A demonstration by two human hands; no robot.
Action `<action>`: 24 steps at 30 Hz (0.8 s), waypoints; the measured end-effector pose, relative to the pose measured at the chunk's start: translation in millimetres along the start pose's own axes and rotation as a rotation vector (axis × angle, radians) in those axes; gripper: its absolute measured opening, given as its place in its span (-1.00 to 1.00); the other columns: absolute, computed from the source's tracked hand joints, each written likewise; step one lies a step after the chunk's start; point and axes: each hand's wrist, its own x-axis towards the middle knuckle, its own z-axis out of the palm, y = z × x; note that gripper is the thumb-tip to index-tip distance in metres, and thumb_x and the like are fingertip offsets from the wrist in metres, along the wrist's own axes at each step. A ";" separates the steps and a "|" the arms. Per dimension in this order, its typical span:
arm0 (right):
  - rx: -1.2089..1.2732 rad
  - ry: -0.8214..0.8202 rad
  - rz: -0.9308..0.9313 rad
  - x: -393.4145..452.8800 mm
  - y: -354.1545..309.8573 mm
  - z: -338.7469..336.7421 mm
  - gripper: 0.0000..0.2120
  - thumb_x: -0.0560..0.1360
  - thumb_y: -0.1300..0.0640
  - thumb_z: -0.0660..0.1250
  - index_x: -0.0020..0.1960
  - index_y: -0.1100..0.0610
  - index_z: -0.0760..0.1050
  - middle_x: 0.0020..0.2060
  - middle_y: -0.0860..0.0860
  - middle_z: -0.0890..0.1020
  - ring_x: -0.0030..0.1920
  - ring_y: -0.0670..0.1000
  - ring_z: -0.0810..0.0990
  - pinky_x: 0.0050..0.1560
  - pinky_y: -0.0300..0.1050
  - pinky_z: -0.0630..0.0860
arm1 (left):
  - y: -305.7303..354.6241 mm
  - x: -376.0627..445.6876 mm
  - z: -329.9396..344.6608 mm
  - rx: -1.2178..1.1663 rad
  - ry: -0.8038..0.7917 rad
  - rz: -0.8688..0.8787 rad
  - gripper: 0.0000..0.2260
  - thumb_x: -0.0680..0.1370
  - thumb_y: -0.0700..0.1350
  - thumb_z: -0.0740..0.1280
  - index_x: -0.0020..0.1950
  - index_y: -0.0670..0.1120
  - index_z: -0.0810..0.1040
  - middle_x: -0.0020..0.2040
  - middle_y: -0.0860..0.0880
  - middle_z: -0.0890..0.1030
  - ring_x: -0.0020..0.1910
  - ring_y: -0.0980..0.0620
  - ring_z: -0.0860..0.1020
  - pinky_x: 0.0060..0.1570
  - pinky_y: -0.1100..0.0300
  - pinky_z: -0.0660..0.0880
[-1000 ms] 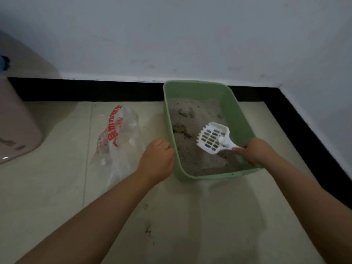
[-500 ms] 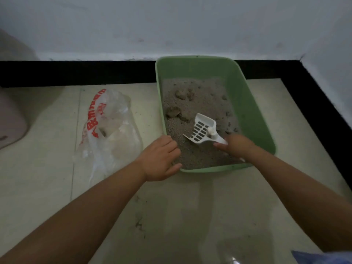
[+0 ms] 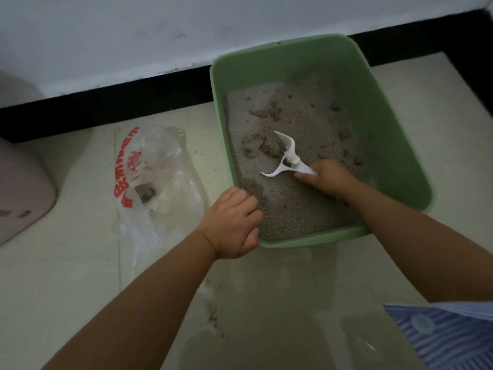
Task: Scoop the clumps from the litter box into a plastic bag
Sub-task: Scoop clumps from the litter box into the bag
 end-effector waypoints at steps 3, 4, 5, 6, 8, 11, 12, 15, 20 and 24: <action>0.081 0.005 -0.003 -4.4 -0.5 0.1 -0.62 0.53 -0.09 0.21 -0.29 0.18 0.37 -0.43 0.03 0.37 -0.25 0.06 0.40 -0.39 -0.18 0.20 | 1.9 -1.2 -1.3 0.017 -0.007 -0.013 -0.74 0.33 -0.09 0.12 -0.43 -0.21 0.47 -0.44 -0.17 0.45 -0.29 -0.06 0.22 -0.16 0.11 0.24; 0.129 0.004 0.001 -6.8 -1.8 -0.7 -0.65 0.53 -0.08 0.22 -0.23 0.20 0.40 -0.43 0.04 0.37 -0.26 0.05 0.39 -0.38 -0.17 0.21 | 2.7 -0.8 -1.6 0.032 -0.008 -0.021 -0.74 0.33 -0.09 0.11 -0.43 -0.21 0.48 -0.43 -0.17 0.45 -0.28 -0.06 0.22 -0.16 0.11 0.23; 0.178 0.008 0.003 -9.4 -2.9 -1.9 -0.66 0.53 -0.07 0.22 -0.20 0.21 0.40 -0.43 0.06 0.37 -0.28 0.05 0.39 -0.35 -0.16 0.22 | 3.3 -0.3 -2.0 0.042 -0.009 -0.031 -0.74 0.33 -0.09 0.11 -0.42 -0.21 0.48 -0.43 -0.18 0.46 -0.28 -0.06 0.22 -0.15 0.11 0.23; 0.215 0.018 0.005 -12.8 -3.5 -2.9 -0.67 0.53 -0.06 0.23 -0.22 0.20 0.40 -0.43 0.07 0.37 -0.31 0.05 0.38 -0.32 -0.15 0.23 | 4.0 -0.3 -2.4 0.045 -0.011 -0.039 -0.73 0.33 -0.09 0.11 -0.42 -0.21 0.48 -0.43 -0.18 0.46 -0.27 -0.06 0.22 -0.15 0.11 0.24; 0.213 0.059 -0.003 -18.4 -3.3 -5.5 -0.61 0.53 -0.05 0.23 -0.36 0.17 0.33 -0.46 0.05 0.34 -0.35 0.04 0.35 -0.36 -0.15 0.22 | 5.2 -1.4 -2.7 0.051 -0.015 -0.054 -0.73 0.34 -0.09 0.10 -0.42 -0.22 0.48 -0.43 -0.18 0.46 -0.27 -0.06 0.22 -0.15 0.10 0.23; 0.144 0.121 -0.008 -26.7 -1.4 -12.1 -0.56 0.54 -0.04 0.22 -0.45 0.11 0.23 -0.48 0.02 0.31 -0.41 0.02 0.29 -0.41 -0.17 0.17 | 5.9 -1.8 -3.4 0.060 -0.010 -0.054 -0.72 0.34 -0.08 0.10 -0.42 -0.21 0.48 -0.43 -0.18 0.46 -0.28 -0.06 0.22 -0.16 0.10 0.23; 0.145 0.139 -0.004 -30.3 -0.4 -14.4 -0.55 0.54 -0.04 0.22 -0.45 0.11 0.23 -0.48 0.02 0.31 -0.40 0.02 0.29 -0.41 -0.17 0.17 | 5.9 -1.4 -3.8 0.061 -0.011 -0.052 -0.72 0.34 -0.08 0.10 -0.42 -0.21 0.48 -0.43 -0.18 0.46 -0.28 -0.07 0.22 -0.16 0.10 0.23; 0.211 0.213 0.023 -38.9 4.7 -19.7 -0.59 0.54 -0.05 0.22 -0.37 0.19 0.33 -0.43 0.09 0.38 -0.30 0.06 0.38 -0.37 -0.13 0.21 | 5.1 -0.6 -2.2 0.061 -0.005 -0.051 -0.72 0.33 -0.08 0.10 -0.43 -0.20 0.48 -0.43 -0.17 0.46 -0.28 -0.06 0.22 -0.16 0.11 0.23; 0.111 0.256 0.035 -54.2 3.7 -29.2 -0.64 0.55 -0.07 0.19 -0.21 0.22 0.44 -0.42 0.07 0.40 -0.25 0.07 0.43 -0.28 -0.14 0.26 | 3.9 -1.9 0.8 0.015 0.041 -0.037 -0.74 0.34 -0.09 0.11 -0.44 -0.20 0.46 -0.45 -0.17 0.43 -0.30 -0.07 0.20 -0.19 0.11 0.21; 0.150 0.235 0.026 -67.2 -1.8 -27.5 -0.67 0.54 -0.04 0.21 -0.23 0.21 0.38 -0.48 0.01 0.35 -0.29 0.06 0.41 -0.36 -0.14 0.24 | 2.9 -1.9 1.7 0.031 0.047 -0.036 -0.74 0.33 -0.10 0.10 -0.45 -0.20 0.46 -0.45 -0.18 0.42 -0.31 -0.08 0.19 -0.20 0.10 0.21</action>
